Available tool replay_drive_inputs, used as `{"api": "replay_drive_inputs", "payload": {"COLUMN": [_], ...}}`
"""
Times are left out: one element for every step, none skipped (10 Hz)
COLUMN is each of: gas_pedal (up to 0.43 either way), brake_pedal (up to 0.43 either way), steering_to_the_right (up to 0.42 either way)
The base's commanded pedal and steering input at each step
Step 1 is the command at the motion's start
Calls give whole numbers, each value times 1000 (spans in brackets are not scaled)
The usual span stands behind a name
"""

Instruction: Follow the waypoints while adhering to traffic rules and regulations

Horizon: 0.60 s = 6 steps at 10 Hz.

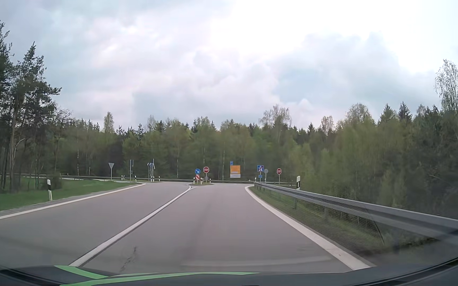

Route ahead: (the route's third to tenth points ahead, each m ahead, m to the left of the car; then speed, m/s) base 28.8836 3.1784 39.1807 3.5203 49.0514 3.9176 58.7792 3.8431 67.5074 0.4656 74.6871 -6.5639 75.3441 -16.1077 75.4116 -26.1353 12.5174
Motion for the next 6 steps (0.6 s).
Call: {"api": "replay_drive_inputs", "payload": {"gas_pedal": [0, 0, 0, 0, 0, 0], "brake_pedal": [12, 24, 43, 49, 61, 67], "steering_to_the_right": [-6, -6, -6, -5, -5, -5]}}
